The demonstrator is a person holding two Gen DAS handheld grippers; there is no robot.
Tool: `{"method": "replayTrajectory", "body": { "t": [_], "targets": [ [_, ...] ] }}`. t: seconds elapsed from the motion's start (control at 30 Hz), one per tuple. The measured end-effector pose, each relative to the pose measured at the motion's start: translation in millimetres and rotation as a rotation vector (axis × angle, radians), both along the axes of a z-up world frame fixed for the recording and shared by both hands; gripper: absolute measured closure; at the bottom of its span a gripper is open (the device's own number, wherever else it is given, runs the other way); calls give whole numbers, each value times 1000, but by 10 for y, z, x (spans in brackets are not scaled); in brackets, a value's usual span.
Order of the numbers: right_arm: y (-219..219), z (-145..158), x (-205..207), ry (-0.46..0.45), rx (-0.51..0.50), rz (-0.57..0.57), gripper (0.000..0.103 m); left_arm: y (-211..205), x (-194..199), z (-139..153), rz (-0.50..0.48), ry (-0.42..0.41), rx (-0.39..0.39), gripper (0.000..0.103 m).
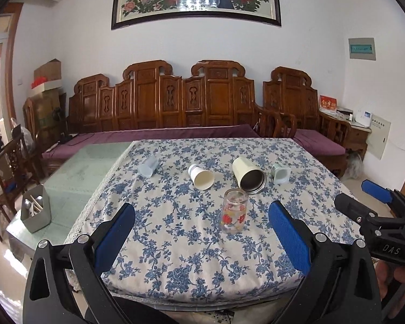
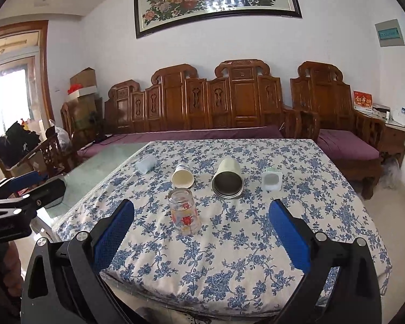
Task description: Flip cup upside down
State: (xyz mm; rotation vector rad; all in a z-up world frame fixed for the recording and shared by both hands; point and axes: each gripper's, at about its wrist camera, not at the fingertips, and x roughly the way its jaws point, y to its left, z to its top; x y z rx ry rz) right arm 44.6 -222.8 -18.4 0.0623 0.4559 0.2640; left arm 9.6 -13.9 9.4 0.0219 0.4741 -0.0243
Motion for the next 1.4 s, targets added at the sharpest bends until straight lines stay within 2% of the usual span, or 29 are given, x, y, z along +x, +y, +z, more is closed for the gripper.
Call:
{"method": "replayTrajectory", "body": {
  "t": [1.4],
  "targets": [
    [13,-40,-3,2,4,3,3,-11,-37,40,-4,-11,-10,8]
  ]
}}
